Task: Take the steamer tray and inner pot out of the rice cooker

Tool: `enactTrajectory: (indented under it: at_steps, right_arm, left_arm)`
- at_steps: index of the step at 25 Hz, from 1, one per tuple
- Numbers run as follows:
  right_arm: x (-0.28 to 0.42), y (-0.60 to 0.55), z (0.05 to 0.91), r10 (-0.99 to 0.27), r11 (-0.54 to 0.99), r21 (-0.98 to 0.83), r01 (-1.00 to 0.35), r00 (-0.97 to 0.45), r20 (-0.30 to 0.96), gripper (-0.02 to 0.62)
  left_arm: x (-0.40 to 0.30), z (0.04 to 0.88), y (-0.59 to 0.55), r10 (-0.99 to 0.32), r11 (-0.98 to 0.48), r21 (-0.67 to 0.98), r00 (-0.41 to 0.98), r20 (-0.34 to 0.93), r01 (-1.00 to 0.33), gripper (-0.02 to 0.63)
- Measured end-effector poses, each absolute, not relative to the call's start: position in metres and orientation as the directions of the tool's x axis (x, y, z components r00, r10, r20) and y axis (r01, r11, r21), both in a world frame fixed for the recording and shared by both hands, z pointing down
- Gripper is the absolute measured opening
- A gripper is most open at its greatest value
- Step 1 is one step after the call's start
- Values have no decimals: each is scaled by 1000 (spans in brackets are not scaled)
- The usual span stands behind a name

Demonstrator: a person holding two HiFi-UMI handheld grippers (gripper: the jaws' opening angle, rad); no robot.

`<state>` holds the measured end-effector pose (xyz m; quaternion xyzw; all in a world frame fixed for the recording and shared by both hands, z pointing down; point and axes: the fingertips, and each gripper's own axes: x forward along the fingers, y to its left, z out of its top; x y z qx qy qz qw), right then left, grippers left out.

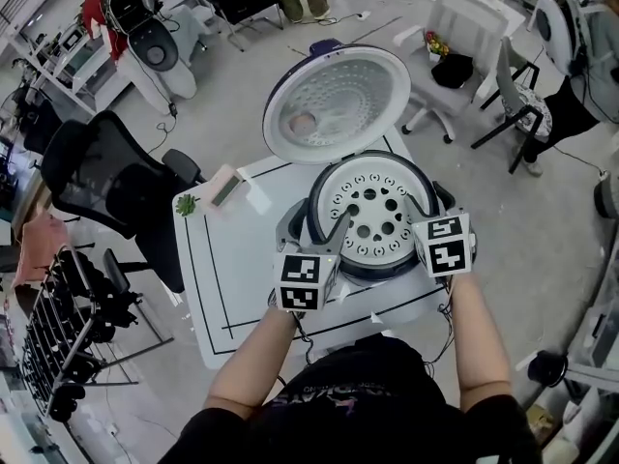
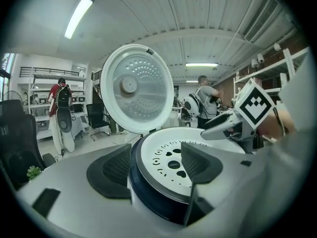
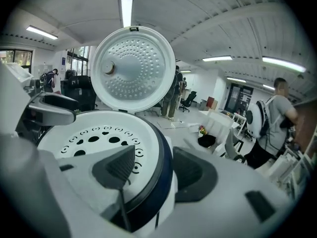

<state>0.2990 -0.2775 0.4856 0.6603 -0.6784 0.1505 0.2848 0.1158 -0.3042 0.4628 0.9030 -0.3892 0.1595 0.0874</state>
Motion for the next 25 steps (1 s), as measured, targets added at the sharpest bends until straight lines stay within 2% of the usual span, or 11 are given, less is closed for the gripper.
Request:
enactTrajectory:
  at_steps: [4, 12, 25]
  right_arm:
    - [298, -280, 496, -768, 104, 237, -966, 74, 636, 239]
    - [303, -281, 498, -745, 127, 364, -923, 153, 649, 170]
    - [299, -265, 466, -845, 13, 366, -930, 185, 502, 89]
  left_arm:
    - [114, 470, -305, -669, -685, 31, 646, 367, -728, 304]
    - [117, 473, -308, -657, -695, 31, 653, 376, -718, 304]
    - [117, 466, -298, -649, -711, 22, 668, 364, -703, 302]
